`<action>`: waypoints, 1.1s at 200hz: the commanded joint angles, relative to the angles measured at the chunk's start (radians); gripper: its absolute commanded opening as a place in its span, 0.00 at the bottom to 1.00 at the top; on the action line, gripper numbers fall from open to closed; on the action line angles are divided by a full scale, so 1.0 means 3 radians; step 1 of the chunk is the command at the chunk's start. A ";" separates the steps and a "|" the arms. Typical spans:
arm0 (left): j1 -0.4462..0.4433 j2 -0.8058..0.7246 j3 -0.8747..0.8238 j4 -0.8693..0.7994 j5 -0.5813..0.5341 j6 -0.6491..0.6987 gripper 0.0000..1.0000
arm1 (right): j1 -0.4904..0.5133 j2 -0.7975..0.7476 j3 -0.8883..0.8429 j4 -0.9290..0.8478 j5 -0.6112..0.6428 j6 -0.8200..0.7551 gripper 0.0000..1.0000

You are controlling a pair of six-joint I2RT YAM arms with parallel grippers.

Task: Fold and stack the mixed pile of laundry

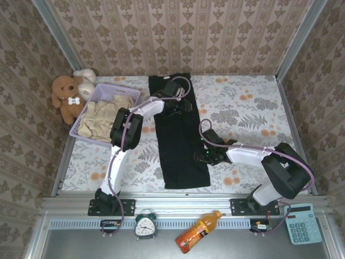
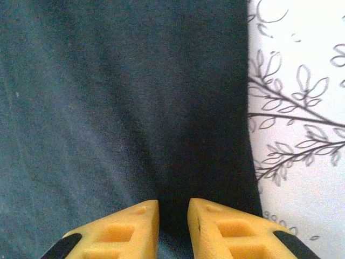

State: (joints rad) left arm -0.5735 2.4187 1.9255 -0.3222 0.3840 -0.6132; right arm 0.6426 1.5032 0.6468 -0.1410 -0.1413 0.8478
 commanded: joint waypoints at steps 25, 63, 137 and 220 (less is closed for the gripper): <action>-0.0281 0.0614 0.0804 -0.0418 0.0238 -0.0016 0.41 | 0.0108 -0.0066 -0.0231 -0.0319 0.0006 0.0265 0.27; -0.0195 0.0507 0.0736 -0.0380 0.0038 -0.0043 0.41 | -0.0051 -0.0228 -0.0131 -0.0728 0.0352 -0.0013 0.29; 0.0037 0.0452 0.0916 -0.0360 0.0089 -0.0038 0.46 | -0.0337 -0.0347 -0.0091 -0.0644 -0.0057 -0.0230 0.38; 0.0050 -0.0926 -0.0248 -0.0285 0.0248 0.0258 1.00 | -0.0467 -0.0895 0.0048 -0.1192 0.0028 -0.0301 1.00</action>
State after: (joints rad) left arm -0.5655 2.3337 1.9980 -0.4400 0.4461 -0.5865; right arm 0.5293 1.2434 0.6407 -0.3965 -0.1452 0.7620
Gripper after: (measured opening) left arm 0.997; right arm 0.996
